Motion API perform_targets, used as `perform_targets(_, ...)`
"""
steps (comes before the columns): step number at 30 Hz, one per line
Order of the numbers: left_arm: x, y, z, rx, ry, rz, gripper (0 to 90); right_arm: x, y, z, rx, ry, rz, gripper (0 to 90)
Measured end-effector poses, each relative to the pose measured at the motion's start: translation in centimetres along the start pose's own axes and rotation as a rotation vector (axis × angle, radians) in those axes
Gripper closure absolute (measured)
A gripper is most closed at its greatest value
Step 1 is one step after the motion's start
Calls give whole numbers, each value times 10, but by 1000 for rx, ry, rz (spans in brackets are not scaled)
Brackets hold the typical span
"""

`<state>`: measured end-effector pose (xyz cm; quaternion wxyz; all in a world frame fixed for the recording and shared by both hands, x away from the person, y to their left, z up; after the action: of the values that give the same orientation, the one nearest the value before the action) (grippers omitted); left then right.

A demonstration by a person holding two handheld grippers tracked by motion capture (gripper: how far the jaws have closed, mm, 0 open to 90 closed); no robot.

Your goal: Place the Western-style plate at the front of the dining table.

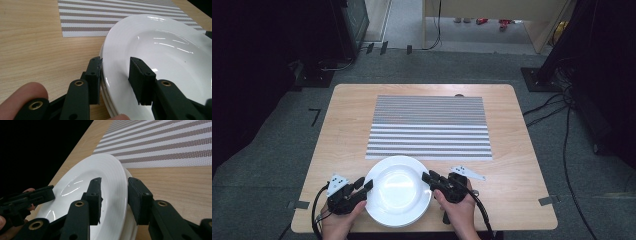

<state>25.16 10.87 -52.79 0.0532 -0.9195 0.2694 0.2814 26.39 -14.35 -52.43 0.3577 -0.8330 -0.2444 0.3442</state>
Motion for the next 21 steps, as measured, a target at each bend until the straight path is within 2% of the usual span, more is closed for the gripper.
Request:
perform_targets(5, 0, 0, 0, -5, 4, 3, 625, 1, -2, 0, 6, 10, -12, 653)
perform_targets(10, 0, 0, 0, -5, 5, 2, 623, -1, -8, 0, 27, 4, -58, 669)
perform_targets(13, 0, 1, 0, -7, 6, -1, 617, 1, -10, 2, 13, -8, -60, 668)
perform_targets(21, 0, 1, 0, -15, 10, 3, 607, 2, -10, 3, -42, 8, -35, 688)
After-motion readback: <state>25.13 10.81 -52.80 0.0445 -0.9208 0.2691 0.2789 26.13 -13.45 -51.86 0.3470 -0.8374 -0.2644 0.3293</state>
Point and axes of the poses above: each handheld gripper's, and its own axes: x roughly forward along the jaws, z roughly out of its underside, y roughly to its right, the point moved 7 cm from there along x, roughly forward along the jaws, and after that the axes turned 15 degrees about x, right-handed, at the moved point
